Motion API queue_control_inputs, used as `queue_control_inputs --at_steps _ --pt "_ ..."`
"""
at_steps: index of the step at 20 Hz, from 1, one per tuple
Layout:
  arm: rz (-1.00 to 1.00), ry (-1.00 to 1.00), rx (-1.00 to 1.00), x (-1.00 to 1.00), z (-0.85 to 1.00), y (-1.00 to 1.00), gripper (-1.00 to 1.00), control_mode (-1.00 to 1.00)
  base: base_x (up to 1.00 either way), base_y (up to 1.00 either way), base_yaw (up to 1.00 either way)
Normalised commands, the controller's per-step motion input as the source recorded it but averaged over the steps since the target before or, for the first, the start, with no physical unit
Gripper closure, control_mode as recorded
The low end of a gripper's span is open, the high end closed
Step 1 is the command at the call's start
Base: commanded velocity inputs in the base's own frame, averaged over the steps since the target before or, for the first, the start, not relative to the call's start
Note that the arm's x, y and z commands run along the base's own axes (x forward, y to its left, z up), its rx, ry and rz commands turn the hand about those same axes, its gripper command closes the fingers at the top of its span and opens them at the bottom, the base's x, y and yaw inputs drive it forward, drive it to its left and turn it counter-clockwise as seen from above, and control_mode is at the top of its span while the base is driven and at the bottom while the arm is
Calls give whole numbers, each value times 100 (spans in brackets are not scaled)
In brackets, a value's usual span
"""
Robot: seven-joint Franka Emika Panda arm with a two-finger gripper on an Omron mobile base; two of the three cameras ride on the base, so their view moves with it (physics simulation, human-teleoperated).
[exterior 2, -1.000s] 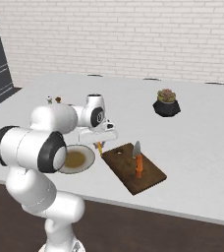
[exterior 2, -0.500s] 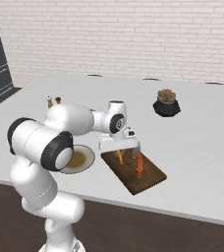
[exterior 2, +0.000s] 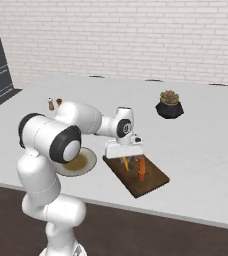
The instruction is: Pick up the knife from the drawer and place it on the cutting board. Then place the meat from the plate to the cutting board.
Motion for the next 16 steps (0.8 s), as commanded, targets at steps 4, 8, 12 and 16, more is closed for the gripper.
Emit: queue_control_inputs --at_steps 4,8,12,16 --pt "0 0 0 0 -18 8 -100 -100 0 0 0" --pt "0 -2 1 0 -1 3 -100 -100 0 0 0" --pt "-1 -10 2 -4 12 22 -100 -100 0 0 0" --pt "-3 -17 0 -42 77 45 -100 -100 0 0 0"
